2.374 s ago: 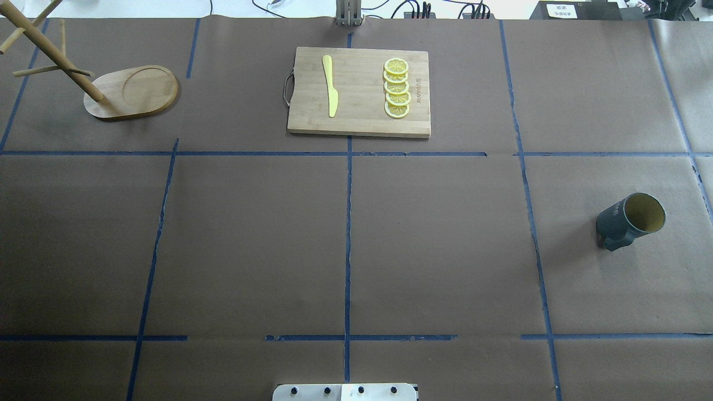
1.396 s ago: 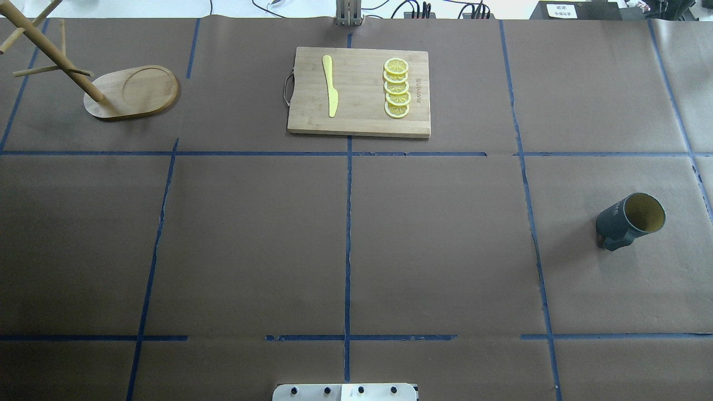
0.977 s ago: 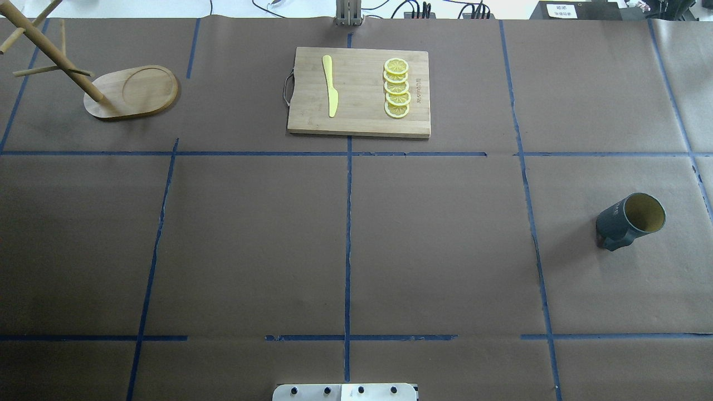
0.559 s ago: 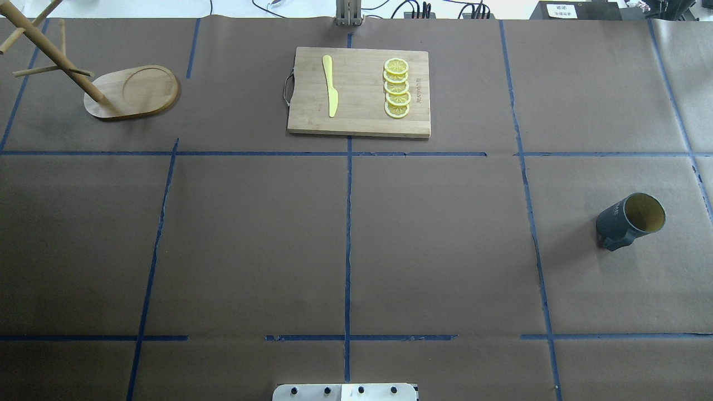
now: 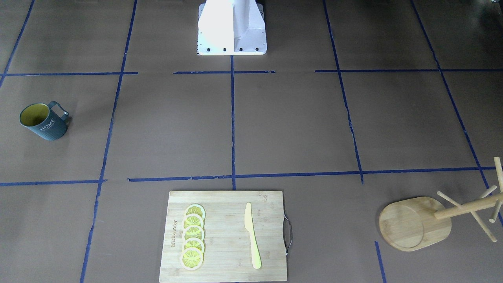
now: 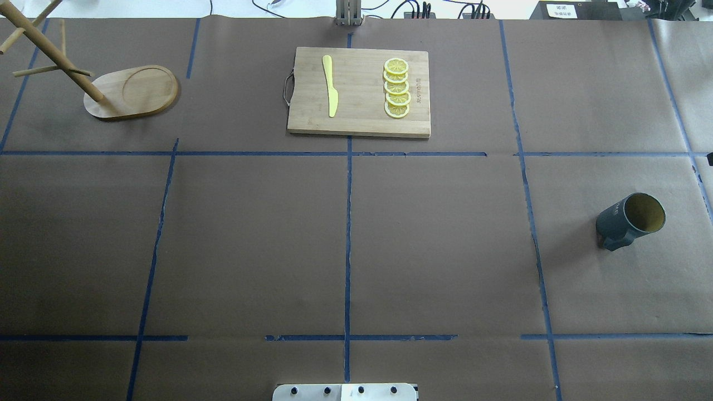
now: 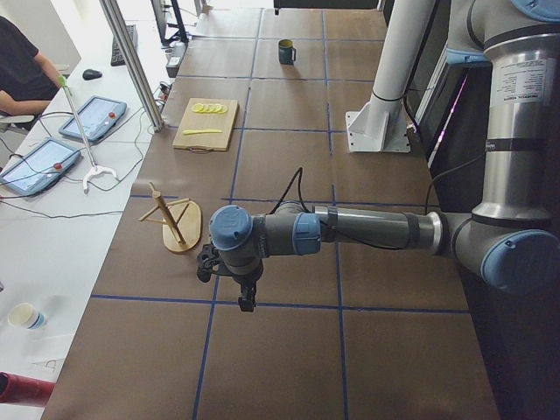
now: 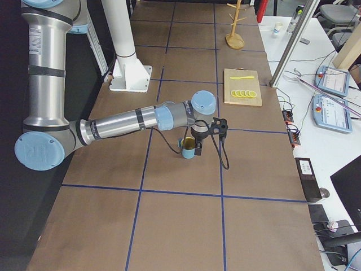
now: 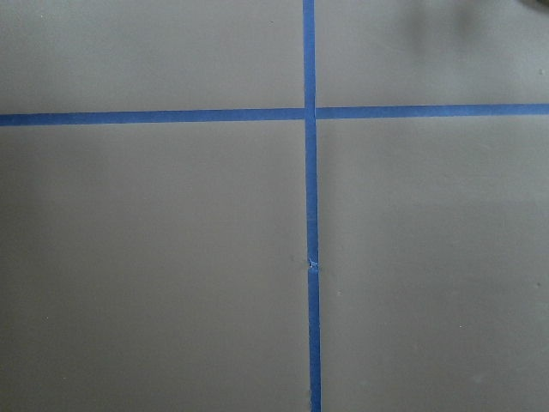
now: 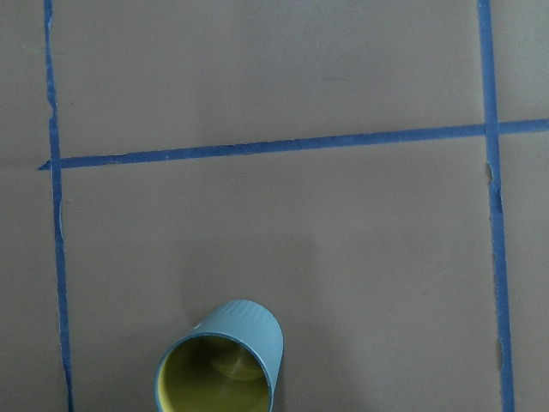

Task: Hang cup on storage rack
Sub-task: 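Lower the right gripper over the teal mug's rim, then grasp the teal mug by its rim with the right gripper and lift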

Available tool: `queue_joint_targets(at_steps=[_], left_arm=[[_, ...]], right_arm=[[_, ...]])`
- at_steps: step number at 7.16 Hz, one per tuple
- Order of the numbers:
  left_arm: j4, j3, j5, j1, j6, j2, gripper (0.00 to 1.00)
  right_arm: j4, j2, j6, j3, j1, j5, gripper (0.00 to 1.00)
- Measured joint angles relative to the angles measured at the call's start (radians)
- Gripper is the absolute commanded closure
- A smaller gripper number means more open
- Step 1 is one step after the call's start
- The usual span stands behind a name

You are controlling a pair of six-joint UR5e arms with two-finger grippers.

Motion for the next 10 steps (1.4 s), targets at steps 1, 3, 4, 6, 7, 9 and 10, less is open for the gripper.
queue_joint_targets(at_steps=[1, 3, 4, 6, 7, 9, 10], left_arm=[[0.0, -0.001, 0.0, 0.0, 0.0, 0.0, 0.0], [0.0, -0.003, 0.0, 0.0, -0.001, 0.0, 0.0], [-0.001, -0.004, 0.0, 0.0, -0.001, -0.001, 0.0], [0.0, -0.008, 0.0, 0.0, -0.001, 0.0, 0.0], [0.0, -0.009, 0.001, 0.0, 0.001, 0.001, 0.0], [0.0, -0.009, 0.001, 0.0, 0.004, 0.004, 0.0], [0.0, -0.009, 0.001, 0.0, 0.005, 0.006, 0.0]], right_arm=[[0.131, -0.045, 0.111, 0.0, -0.051, -0.036, 0.0], [0.344, -0.107, 0.231, -0.051, -0.152, -0.095, 0.0], [0.385, -0.114, 0.249, -0.074, -0.185, -0.106, 0.0], [0.405, -0.104, 0.273, -0.103, -0.221, -0.117, 0.0], [0.406, -0.092, 0.279, -0.115, -0.23, -0.119, 0.0], [0.407, -0.064, 0.282, -0.145, -0.246, -0.121, 0.0], [0.407, -0.053, 0.282, -0.163, -0.257, -0.121, 0.0]])
